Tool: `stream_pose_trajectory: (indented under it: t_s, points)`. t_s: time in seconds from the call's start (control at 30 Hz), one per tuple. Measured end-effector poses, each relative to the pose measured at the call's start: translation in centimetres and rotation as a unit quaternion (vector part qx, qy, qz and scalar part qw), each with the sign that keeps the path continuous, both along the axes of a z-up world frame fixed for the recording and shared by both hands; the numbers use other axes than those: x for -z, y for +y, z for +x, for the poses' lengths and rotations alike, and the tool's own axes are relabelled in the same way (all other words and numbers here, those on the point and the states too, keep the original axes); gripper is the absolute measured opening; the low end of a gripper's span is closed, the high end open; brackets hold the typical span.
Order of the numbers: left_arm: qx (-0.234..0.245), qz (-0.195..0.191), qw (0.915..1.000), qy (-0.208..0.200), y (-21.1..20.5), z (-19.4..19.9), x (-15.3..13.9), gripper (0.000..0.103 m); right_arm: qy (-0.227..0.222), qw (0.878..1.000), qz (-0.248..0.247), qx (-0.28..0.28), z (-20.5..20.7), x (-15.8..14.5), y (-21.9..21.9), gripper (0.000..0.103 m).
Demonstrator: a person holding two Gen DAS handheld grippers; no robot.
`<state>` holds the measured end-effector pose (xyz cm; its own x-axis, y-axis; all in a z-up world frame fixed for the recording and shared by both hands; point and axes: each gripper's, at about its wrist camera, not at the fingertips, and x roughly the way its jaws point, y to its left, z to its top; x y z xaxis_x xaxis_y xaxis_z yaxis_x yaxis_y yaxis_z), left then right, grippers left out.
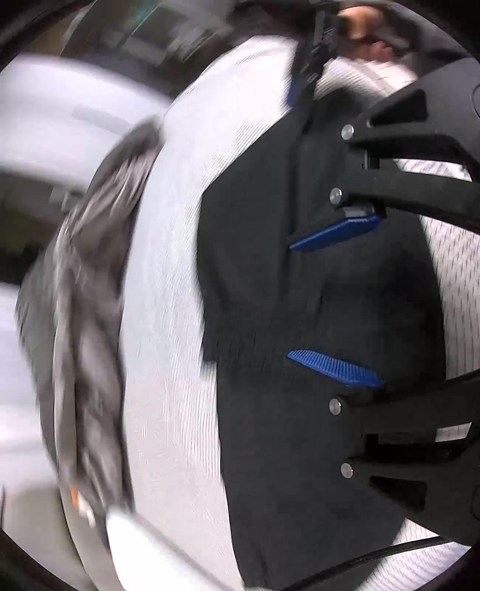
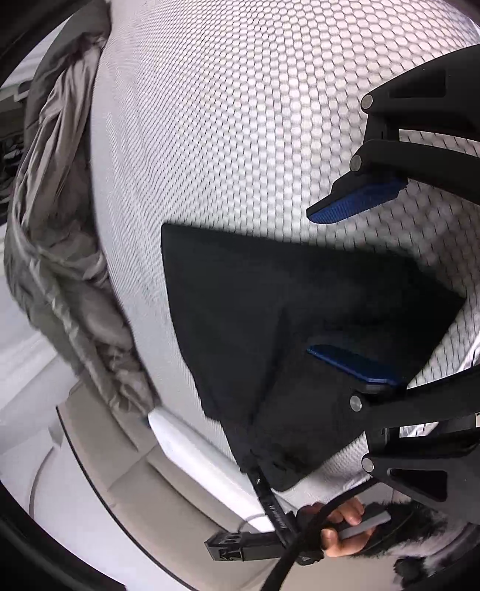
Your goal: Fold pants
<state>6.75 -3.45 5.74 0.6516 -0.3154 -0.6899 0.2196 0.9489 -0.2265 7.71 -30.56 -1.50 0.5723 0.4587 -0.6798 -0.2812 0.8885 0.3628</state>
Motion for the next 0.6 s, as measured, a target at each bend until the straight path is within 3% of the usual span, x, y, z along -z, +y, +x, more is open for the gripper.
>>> stream_pose_trajectory:
  t_s: [0.07,0.13,0.2,0.3,0.43,0.47,0.6]
  points:
    - [0.055,0.021,0.9978,0.031,-2.2,0.5,1.7,0.053,-0.007,1.000,-0.023,-0.016,-0.5,-0.4,1.1,0.066]
    - [0.073,0.057,0.9942,0.055,-2.9,0.7,3.3,0.053,0.004,0.999,-0.033,-0.019,-0.7,-0.2,1.4,0.066]
    - [0.096,0.069,0.9911,0.060,-3.0,0.8,4.0,0.054,0.025,0.999,-0.021,-0.014,-1.1,0.7,0.3,0.066]
    - [0.120,0.027,0.9885,0.089,-0.6,0.0,4.3,0.057,0.045,0.999,-0.006,0.002,-2.8,2.4,-1.6,0.066]
    - [0.085,-0.031,0.9929,0.077,0.5,0.5,2.2,0.057,0.047,0.997,0.058,0.005,-4.3,2.9,-3.0,0.064]
    - [0.083,-0.051,0.9928,0.069,0.5,0.4,1.5,0.058,0.051,0.994,0.092,0.000,-4.1,2.6,-3.3,0.056]
    - [0.084,-0.069,0.9927,0.051,-4.4,2.1,0.0,0.063,0.071,0.985,0.154,-0.001,-3.1,2.6,-3.2,0.051]
